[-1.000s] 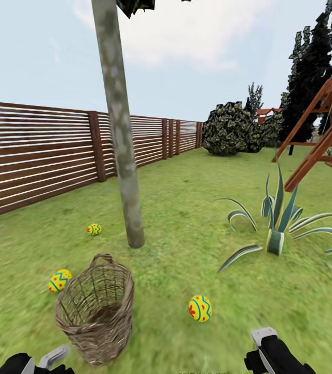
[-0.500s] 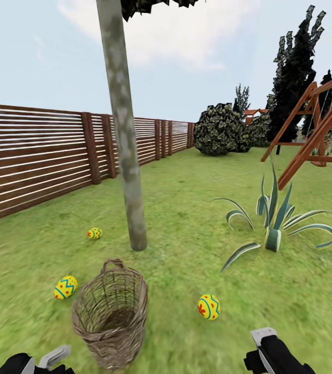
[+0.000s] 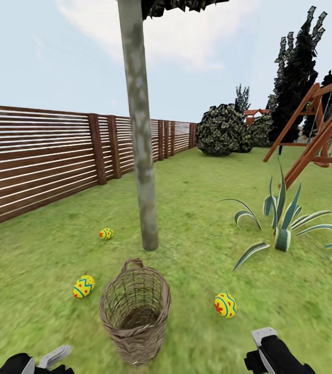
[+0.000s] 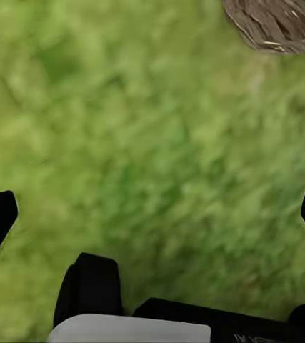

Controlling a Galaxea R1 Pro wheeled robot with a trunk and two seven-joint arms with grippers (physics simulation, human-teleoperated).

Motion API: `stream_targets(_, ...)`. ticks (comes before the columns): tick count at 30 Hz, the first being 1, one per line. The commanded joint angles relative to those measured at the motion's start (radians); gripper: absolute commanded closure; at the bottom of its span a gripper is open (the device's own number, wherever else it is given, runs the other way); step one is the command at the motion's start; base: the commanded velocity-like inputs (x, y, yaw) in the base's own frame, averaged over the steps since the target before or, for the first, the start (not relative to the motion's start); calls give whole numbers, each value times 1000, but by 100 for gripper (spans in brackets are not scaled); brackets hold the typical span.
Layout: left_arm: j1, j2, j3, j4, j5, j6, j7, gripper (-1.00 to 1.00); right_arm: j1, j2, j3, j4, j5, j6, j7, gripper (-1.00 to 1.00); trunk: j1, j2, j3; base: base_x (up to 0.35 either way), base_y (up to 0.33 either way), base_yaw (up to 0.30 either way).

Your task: Take the three Easter eggs out of the wicker basket on the lawn in the garden, then place them on the lawn next to a single tree (choose any tree) so that all three eggs are next to the same tree and none are left in the basket.

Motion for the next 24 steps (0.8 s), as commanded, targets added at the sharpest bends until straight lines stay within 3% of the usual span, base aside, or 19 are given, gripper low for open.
stream_targets(1, 0, -1, 4, 0, -1, 5, -4, -100, 0, -1, 5, -2, 7, 7, 1, -100, -4, 7, 2, -79, 332, 0)
stream_targets(24, 0, -2, -9, 33, -3, -2, -1, -100, 0, 0, 5, -1, 7, 7, 1, -100, -92, 168, 74, -72, 332, 0)
